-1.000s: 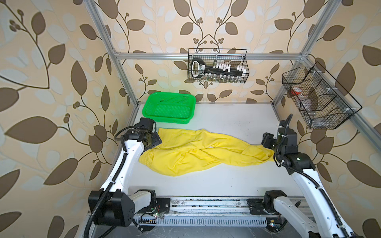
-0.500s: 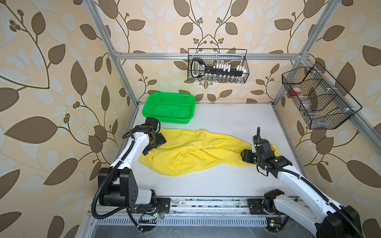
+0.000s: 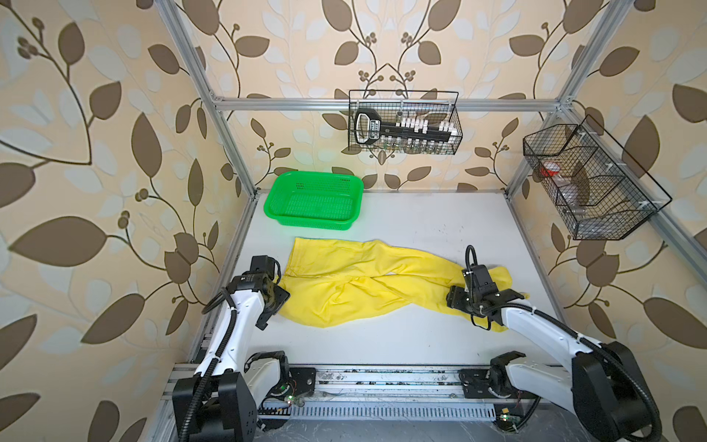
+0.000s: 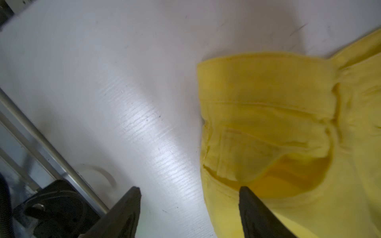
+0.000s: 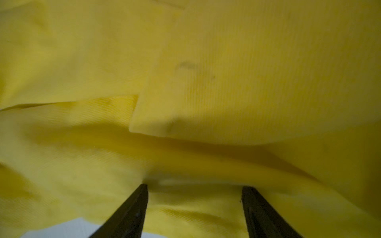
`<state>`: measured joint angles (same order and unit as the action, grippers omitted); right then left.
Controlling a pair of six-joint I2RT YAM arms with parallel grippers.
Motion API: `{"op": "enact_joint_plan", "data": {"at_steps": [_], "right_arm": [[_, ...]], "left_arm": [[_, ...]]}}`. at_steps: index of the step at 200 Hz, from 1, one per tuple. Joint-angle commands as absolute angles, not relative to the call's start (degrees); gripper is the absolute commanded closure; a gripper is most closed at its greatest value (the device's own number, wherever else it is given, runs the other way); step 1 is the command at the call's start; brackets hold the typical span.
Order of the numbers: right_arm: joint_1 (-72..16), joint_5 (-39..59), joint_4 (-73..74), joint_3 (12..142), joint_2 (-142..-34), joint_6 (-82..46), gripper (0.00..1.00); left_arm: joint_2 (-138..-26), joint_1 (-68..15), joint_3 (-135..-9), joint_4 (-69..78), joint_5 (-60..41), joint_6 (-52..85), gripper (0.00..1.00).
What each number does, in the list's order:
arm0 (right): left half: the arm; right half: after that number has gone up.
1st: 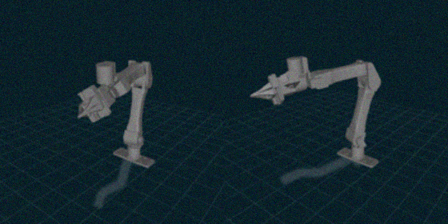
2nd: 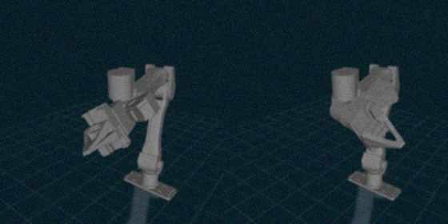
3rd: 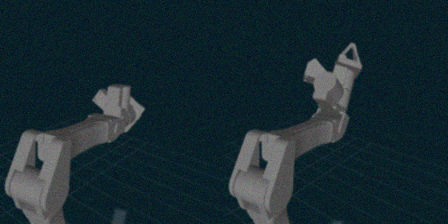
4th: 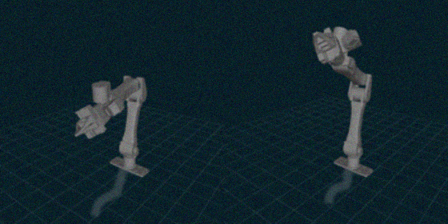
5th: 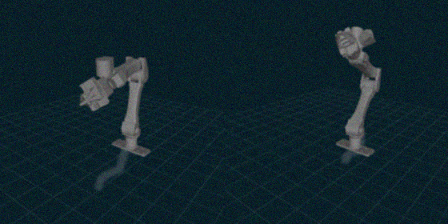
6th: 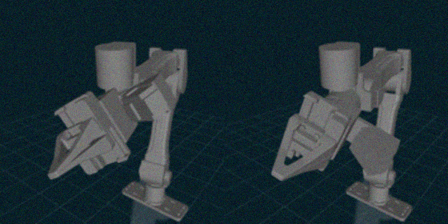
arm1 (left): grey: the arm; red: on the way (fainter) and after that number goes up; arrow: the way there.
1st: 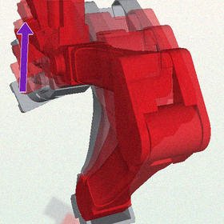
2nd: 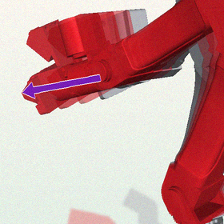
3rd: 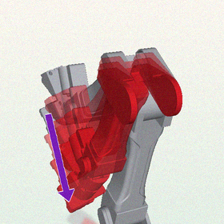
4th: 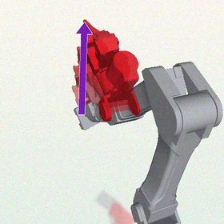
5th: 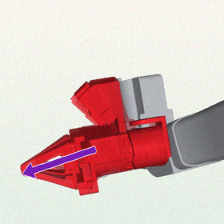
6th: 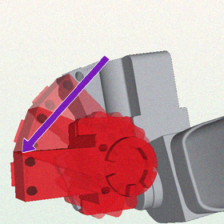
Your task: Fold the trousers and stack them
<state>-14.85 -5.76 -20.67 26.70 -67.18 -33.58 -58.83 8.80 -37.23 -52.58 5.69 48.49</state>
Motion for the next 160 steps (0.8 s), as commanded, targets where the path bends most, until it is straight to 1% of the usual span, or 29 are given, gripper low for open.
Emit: {"op": "enact_joint_plan", "data": {"at_steps": [1, 23, 38, 51, 90, 106, 122, 135, 154, 160], "right_arm": [[-13.7, -6.9, -16.5, 27.9, -71.3, -31.5, 0.30], [-13.5, -6.9, -15.9, 29.4, -73.6, -31.1, 0.29], [-13.5, -7.1, -16.2, 30.0, -73.8, -30.6, 0.29], [-13.5, -7.3, -16.5, 30.3, -73.5, -30.2, 0.29], [-13.5, -7.5, -19.1, 31.6, -70.0, -29.1, 0.29], [-13.5, -7.4, -22.0, 33.0, -67.1, -28.8, 0.28], [-13.5, -8.4, -25.9, 34.8, -63.2, -28.3, 0.28], [-13.4, -9.6, -30.1, 36.5, -60.0, -27.6, 0.28], [-12.9, -11.6, -35.7, 37.4, -54.8, -27.5, 0.27], [-12.7, -12.2, -37.0, 37.3, -53.2, -27.6, 0.28]], "left_arm": [[-60.1, 9.8, -32.9, -47.6, 1.0, 51.3, 0.30], [-62.8, 10.1, -31.9, -43.6, 2.0, 50.1, 0.29], [-64.1, 10.4, -32.3, -41.7, 1.8, 49.6, 0.26], [-65.6, 10.4, -32.1, -39.4, 1.6, 49.2, 0.26], [-73.0, 10.4, -33.1, -34.3, -0.6, 48.3, 0.33], [-74.8, 10.4, -33.9, -32.4, -1.2, 47.6, 0.39], [-77.0, 10.4, -34.7, -31.6, -1.6, 46.6, 0.47], [-78.2, 10.5, -34.4, -30.5, -2.3, 46.1, 0.57], [-79.4, 10.4, -34.6, -29.3, -3.8, 44.8, 0.64], [-79.7, 10.4, -34.8, -29.2, -4.1, 44.4, 0.69]]}}
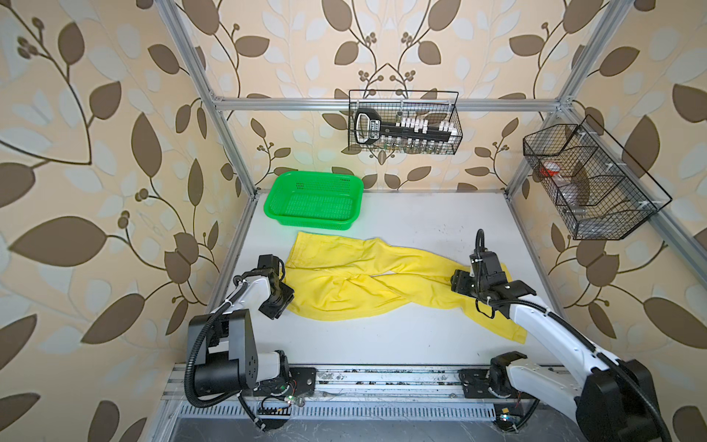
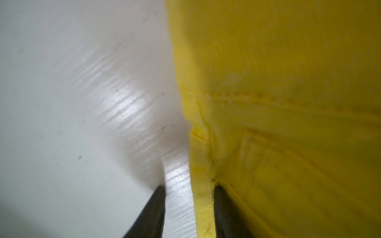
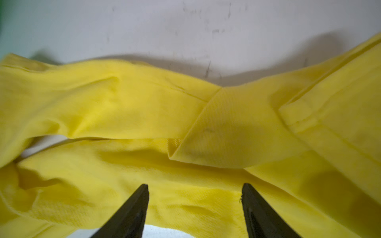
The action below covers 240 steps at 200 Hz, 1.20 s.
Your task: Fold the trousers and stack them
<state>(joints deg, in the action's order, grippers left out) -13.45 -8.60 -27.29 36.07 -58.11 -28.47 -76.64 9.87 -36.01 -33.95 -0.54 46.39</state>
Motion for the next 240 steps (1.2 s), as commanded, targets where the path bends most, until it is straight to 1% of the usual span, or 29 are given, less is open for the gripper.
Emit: {"op": "enact_joint_plan", "data": {"at_steps": [1, 7, 15, 18, 29, 33, 42, 66, 87, 97, 121, 133, 149, 171, 186, 199, 221, 240], "right_arm": [[-12.6, -12.3, -37.2, 37.2, -53.0, -27.7, 0.28], [-12.3, -12.8, -38.5, 36.9, -51.7, -27.9, 0.27], [-12.1, -13.4, -40.1, 36.4, -50.0, -28.3, 0.27], [-12.0, -13.3, -40.7, 36.1, -49.5, -28.5, 0.27], [-11.9, -13.3, -41.3, 35.1, -47.7, -30.4, 0.27], [-11.7, -12.7, -41.4, 34.9, -47.2, -31.2, 0.27], [-11.2, -11.2, -42.1, 34.9, -47.1, -33.4, 0.27], [-10.7, -7.6, -42.3, 34.3, -46.7, -39.2, 0.27], [-11.0, -8.2, -44.2, 33.0, -46.3, -42.9, 0.25], [-10.9, -9.1, -45.1, 32.4, -46.3, -44.3, 0.17], [-10.4, -12.1, -47.1, 31.8, -48.2, -47.9, 0.13], [-10.0, -12.8, -47.4, 31.7, -49.0, -50.0, 0.13], [-9.6, -14.4, -44.5, 31.3, -49.5, -48.4, 0.13], [-4.8, -14.1, -39.7, 30.5, -52.8, -44.0, 0.13], [-3.0, -15.7, -37.0, 30.9, -55.4, -40.3, 0.13], [-2.7, -17.3, -34.9, 31.9, -57.1, -37.9, 0.14], [-2.3, -15.9, -32.4, 33.2, -61.5, -36.7, 0.16], [-2.3, -16.9, -30.5, 33.6, -66.3, -36.1, 0.17]], "left_arm": [[-79.7, 10.5, -34.8, -29.2, -4.1, 44.4, 0.70], [-79.8, 10.4, -35.1, -29.2, -4.5, 44.1, 0.76], [-79.7, 10.4, -35.7, -29.2, -4.9, 43.7, 0.80], [-79.7, 10.5, -36.0, -29.4, -5.1, 43.5, 0.85], [-79.6, 10.4, -37.1, -30.4, -5.3, 42.9, 0.89], [-79.5, 10.4, -37.6, -30.9, -5.4, 42.6, 0.95], [-78.9, 10.4, -39.0, -32.3, -5.6, 41.9, 1.00], [-76.0, 10.5, -42.4, -37.1, -4.9, 40.5, 1.00], [-72.5, 10.4, -45.1, -41.3, -4.3, 40.4, 1.00], [-70.9, 10.4, -46.0, -42.9, -4.5, 40.5, 1.00], [-66.8, 10.5, -47.7, -47.5, -4.0, 40.6, 1.00], [-64.8, 10.5, -48.4, -49.5, -4.0, 40.6, 1.00], [-62.3, 10.5, -49.9, -52.9, -3.3, 40.8, 1.00], [-58.1, 10.4, -52.2, -58.5, -1.0, 41.4, 1.00], [-55.2, 10.4, -53.4, -61.8, 1.3, 42.0, 1.00], [-53.4, 10.4, -54.3, -64.3, 3.3, 42.3, 1.00], [-51.5, 10.3, -56.6, -66.9, 5.6, 42.6, 1.00], [-51.0, 10.4, -56.6, -67.7, 6.5, 43.0, 1.00]]}}
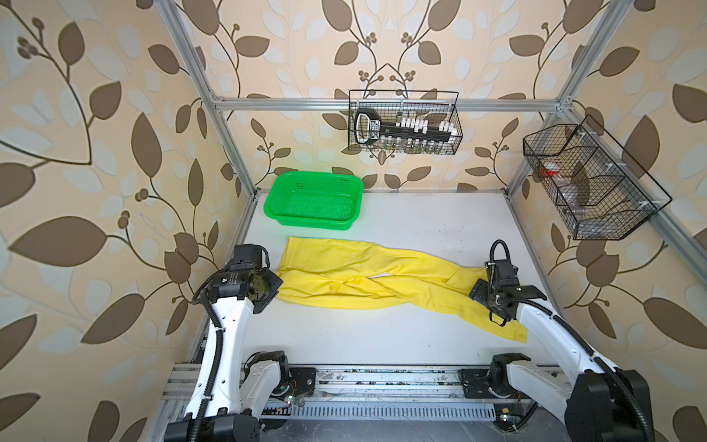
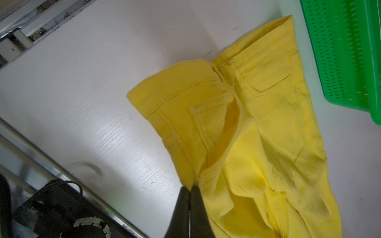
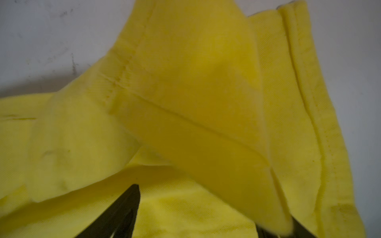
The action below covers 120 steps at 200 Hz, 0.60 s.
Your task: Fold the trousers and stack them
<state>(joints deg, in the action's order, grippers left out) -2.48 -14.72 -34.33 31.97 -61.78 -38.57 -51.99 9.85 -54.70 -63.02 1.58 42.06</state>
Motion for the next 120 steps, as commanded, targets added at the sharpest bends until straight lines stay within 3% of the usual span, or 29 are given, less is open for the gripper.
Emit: {"op": "enact_joint_plan", "data": {"at_steps": [1, 37, 93, 100, 120], "right_arm": [[-2.3, -17.2, -30.3, 33.6, -66.7, -36.1, 0.16], [-2.3, -17.4, -26.9, 34.5, -74.2, -35.4, 0.20], [-3.5, -15.4, -24.2, 43.4, -84.9, -29.6, 0.24], [-4.2, -15.7, -25.5, 45.6, -84.6, -28.1, 0.23], [-7.3, -12.7, -28.6, 50.4, -81.9, -21.4, 0.22]], "left_arm": [[-50.9, 10.4, -56.4, -67.7, 6.5, 43.0, 1.00], [-51.9, 10.3, -51.0, -63.0, 5.5, 43.8, 1.00], [-53.9, 10.4, -44.9, -60.7, 13.3, 45.8, 1.00], [-54.2, 10.4, -44.7, -60.5, 12.4, 46.0, 0.86], [-54.2, 10.4, -45.3, -61.6, 9.9, 46.1, 0.63]]}}
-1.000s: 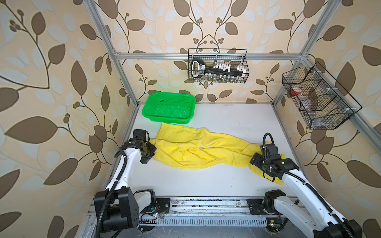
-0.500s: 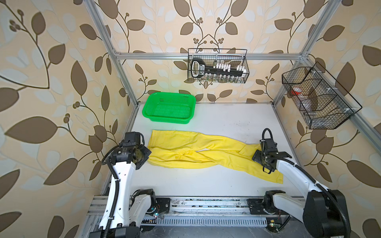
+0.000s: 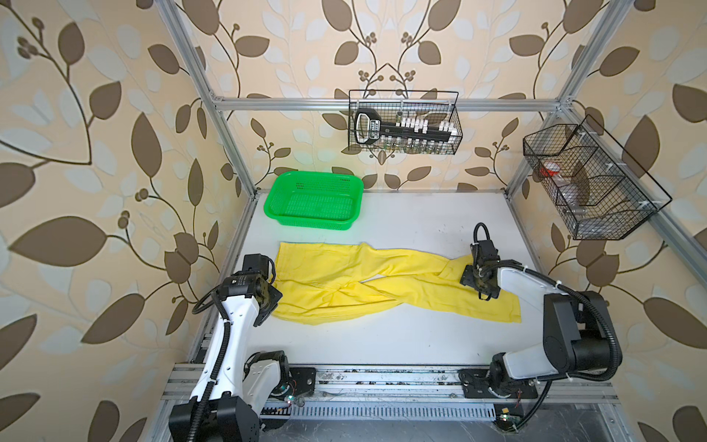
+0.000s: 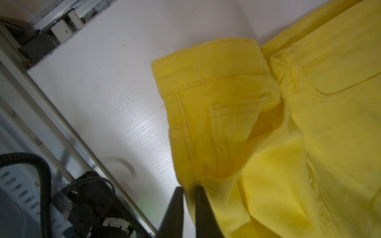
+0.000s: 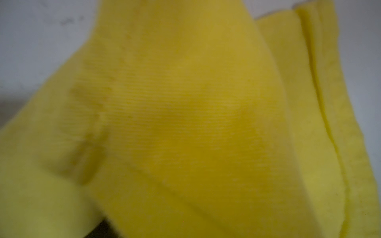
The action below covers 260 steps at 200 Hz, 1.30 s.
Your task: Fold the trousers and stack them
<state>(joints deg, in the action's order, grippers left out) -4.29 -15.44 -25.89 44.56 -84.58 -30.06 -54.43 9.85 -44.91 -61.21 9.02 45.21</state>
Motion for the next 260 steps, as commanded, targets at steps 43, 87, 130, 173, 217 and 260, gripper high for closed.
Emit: {"op": "enact_joint_plan", "data": {"at_steps": [43, 87, 130, 173, 217, 260], "right_arm": [[-15.6, -0.8, -35.1, 51.5, -72.3, -2.4, 0.19], [-25.5, 6.5, -37.6, 47.2, -62.4, 16.5, 0.17], [-30.5, 0.5, -43.7, 41.6, -64.2, 31.9, 0.22], [-30.8, -7.5, -38.3, 32.8, -64.3, 34.9, 0.29], [-30.8, -13.5, -31.7, 29.7, -66.3, 34.5, 0.40], [-28.8, -11.4, -29.9, 30.4, -69.9, 32.8, 0.47]], "left_arm": [[-47.3, 10.3, -46.2, -64.7, 1.0, 47.4, 0.39], [-49.6, -4.1, -47.1, -59.1, -3.4, 56.5, 0.35], [-59.7, -27.1, -46.9, -45.8, 0.1, 64.7, 0.34], [-72.8, -36.6, -48.7, -33.9, -2.5, 63.0, 0.36], [-83.8, -37.7, -51.9, -29.2, -7.0, 55.8, 0.41], [-90.5, -41.8, -56.2, -29.4, -8.9, 49.7, 0.41]]}}
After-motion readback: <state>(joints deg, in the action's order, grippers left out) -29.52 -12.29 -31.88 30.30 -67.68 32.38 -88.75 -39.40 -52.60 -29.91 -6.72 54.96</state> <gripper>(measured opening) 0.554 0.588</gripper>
